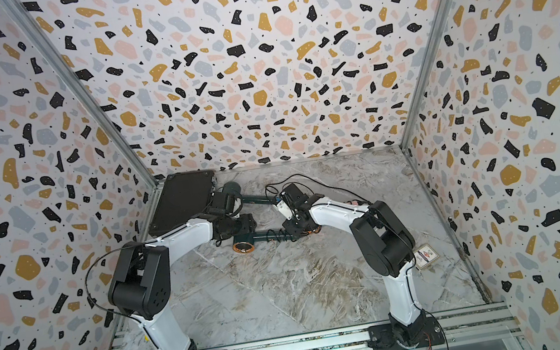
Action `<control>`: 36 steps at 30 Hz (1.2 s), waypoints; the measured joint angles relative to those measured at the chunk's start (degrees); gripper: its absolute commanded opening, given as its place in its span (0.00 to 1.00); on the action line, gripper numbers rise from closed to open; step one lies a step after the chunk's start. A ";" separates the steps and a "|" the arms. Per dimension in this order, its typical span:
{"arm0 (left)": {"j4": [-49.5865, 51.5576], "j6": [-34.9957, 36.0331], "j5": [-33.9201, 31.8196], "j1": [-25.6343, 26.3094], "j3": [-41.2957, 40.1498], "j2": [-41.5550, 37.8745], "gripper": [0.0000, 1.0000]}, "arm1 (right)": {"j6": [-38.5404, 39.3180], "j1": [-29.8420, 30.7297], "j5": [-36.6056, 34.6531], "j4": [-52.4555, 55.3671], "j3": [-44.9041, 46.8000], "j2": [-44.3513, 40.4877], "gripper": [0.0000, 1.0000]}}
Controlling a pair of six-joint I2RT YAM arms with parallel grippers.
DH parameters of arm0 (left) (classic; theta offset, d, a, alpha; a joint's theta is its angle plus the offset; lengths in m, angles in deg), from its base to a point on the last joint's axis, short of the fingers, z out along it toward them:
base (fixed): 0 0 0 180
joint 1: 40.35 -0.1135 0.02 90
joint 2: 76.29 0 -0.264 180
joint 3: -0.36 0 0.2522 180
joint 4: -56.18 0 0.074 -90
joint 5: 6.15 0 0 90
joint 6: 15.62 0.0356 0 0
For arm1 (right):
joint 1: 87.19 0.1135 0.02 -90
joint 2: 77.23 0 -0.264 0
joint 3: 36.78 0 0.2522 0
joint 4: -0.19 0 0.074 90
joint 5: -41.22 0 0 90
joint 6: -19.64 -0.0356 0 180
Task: Wrap the cord around the hair dryer
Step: Move the hair dryer to the center of the board, then pick up the hair dryer from the center of the board.
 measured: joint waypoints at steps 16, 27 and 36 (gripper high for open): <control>4.81 4.28 -3.52 -0.20 2.25 -1.46 0.94 | -0.74 -0.26 1.14 12.44 -2.62 0.39 0.38; 9.81 7.89 -4.09 -0.90 10.62 -4.20 0.98 | -2.62 -0.59 4.76 12.83 -2.80 -5.35 0.40; 19.41 15.06 -4.90 -4.39 31.98 5.90 0.99 | -5.11 -1.03 6.43 9.22 2.14 -16.04 0.46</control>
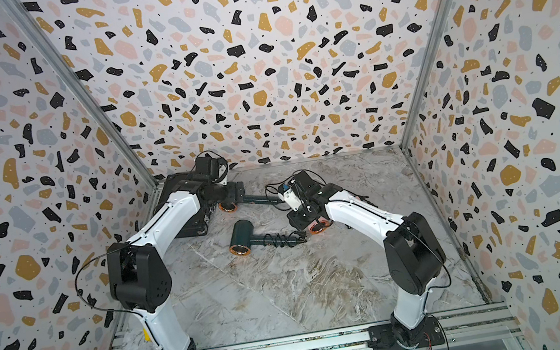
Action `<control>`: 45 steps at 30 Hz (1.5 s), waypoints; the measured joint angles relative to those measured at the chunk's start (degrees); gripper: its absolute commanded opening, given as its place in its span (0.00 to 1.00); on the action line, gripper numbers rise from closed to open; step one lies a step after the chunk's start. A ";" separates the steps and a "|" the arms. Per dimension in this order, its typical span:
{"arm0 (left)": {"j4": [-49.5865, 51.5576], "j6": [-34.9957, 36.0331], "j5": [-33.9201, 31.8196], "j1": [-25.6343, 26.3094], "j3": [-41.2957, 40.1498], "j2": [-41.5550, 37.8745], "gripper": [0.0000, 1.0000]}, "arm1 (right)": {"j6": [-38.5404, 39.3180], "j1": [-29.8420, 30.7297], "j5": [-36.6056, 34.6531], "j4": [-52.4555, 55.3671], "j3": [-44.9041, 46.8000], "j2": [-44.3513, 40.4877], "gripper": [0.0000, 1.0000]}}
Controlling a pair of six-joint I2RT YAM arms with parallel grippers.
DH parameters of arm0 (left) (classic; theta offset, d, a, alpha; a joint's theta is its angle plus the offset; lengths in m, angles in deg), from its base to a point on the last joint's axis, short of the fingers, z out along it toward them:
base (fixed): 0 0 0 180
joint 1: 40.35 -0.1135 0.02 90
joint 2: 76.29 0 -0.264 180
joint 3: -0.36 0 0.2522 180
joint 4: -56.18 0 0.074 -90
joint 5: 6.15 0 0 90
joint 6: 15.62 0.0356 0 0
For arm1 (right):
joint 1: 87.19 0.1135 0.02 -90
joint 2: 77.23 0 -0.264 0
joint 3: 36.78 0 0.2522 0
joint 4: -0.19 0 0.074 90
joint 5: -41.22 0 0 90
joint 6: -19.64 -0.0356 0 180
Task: Wrap the cord around the hair dryer
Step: Pick up the hair dryer from the center of the board.
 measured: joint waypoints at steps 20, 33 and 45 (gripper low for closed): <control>16.24 5.38 -0.52 -2.54 39.63 31.98 0.97 | -6.32 0.00 3.39 -1.42 18.91 -13.51 0.47; 19.02 5.51 -0.11 -4.35 42.25 36.39 0.89 | -6.32 0.00 3.32 -0.74 19.69 -18.14 0.47; 20.11 6.25 0.02 -4.37 44.37 39.17 0.62 | -6.32 0.00 2.03 -0.52 21.97 -20.44 0.47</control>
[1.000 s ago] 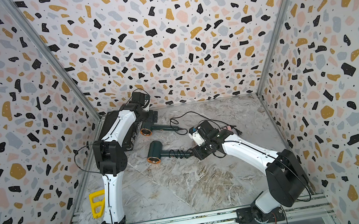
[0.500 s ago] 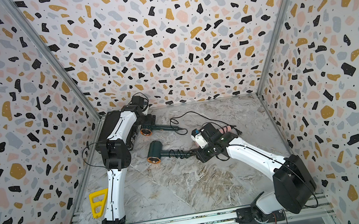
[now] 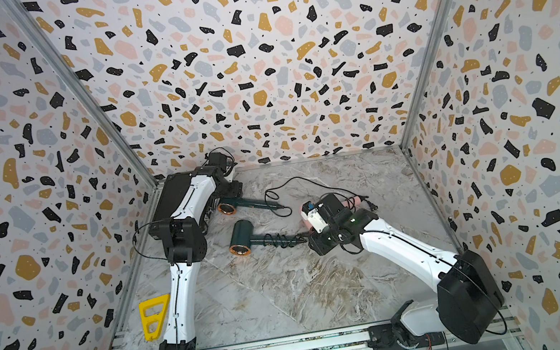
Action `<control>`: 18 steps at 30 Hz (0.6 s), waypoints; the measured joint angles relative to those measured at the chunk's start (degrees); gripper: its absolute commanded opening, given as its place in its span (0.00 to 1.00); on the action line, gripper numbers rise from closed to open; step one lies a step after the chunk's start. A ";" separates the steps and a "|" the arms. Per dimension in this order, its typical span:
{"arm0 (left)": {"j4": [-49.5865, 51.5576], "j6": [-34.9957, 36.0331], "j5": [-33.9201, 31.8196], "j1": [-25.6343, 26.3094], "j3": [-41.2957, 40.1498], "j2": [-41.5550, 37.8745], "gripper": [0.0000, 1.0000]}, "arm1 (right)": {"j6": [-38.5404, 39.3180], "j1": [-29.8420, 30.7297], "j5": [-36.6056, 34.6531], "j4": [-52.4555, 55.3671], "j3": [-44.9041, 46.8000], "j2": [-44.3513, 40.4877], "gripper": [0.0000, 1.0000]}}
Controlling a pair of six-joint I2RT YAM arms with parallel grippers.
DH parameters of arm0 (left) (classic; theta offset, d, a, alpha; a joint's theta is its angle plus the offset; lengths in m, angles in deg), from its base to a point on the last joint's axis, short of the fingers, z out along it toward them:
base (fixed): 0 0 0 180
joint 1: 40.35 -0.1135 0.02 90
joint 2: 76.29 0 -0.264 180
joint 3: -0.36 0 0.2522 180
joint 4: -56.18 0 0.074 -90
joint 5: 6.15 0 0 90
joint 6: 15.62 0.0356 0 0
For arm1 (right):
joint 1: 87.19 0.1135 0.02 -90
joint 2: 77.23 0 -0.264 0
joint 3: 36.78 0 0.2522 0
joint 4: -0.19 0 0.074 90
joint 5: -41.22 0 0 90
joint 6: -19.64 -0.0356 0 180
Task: Wrap the cord around the hair dryer
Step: Pick up the hair dryer from the center of the board.
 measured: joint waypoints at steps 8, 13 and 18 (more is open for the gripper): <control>0.00 -0.63 -0.46 0.00 -2.82 -1.95 0.29 | 0.07 0.00 -0.94 0.00 0.09 -0.24 0.47; 2.08 -1.25 -1.05 0.00 -4.72 -5.09 0.03 | 1.64 -0.66 -1.05 -0.07 -0.22 -0.26 0.47; 6.25 -1.49 -0.37 0.00 -5.31 -13.75 0.00 | 4.02 -3.54 0.26 -1.20 -4.52 -0.24 0.50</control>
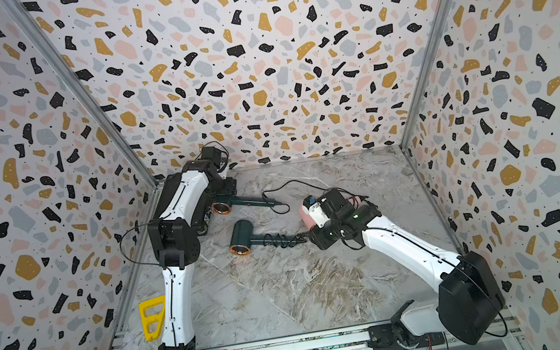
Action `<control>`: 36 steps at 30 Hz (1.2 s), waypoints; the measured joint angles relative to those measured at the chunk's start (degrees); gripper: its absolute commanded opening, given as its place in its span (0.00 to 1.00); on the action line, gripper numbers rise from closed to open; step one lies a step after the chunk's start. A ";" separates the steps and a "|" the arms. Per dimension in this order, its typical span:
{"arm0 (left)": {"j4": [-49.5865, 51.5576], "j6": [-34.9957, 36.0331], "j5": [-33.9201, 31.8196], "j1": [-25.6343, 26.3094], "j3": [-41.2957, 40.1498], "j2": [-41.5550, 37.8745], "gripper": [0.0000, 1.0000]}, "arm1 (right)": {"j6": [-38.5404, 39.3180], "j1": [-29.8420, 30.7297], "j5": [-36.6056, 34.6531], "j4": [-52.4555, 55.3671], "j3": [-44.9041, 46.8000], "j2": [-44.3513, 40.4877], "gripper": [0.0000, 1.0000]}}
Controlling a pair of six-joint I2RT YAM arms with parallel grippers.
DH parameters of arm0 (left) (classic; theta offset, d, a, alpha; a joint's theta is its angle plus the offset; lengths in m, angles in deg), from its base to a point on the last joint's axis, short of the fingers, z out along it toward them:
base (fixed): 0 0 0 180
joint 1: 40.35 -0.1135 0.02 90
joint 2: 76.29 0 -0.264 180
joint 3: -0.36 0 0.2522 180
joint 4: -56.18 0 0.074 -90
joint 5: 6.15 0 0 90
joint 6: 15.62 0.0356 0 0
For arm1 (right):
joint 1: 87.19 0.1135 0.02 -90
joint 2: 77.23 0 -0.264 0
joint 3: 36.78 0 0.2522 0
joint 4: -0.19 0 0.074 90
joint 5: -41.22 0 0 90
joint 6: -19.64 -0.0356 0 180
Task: Wrap the cord around the hair dryer
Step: Pick up the hair dryer from the center of the board, then wrap the power cord around the hair dryer.
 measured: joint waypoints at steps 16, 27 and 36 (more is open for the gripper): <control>15.23 -2.60 13.97 0.00 -4.35 -25.40 0.00 | 5.53 -10.32 20.13 -23.19 4.46 -0.76 0.68; 18.45 -5.14 24.09 0.44 -5.16 -32.74 0.00 | -0.74 -9.42 25.18 -54.12 14.36 9.60 0.67; 18.01 -5.77 28.02 0.70 -9.29 -36.06 0.00 | -2.49 -6.62 21.44 -63.69 10.23 17.64 0.66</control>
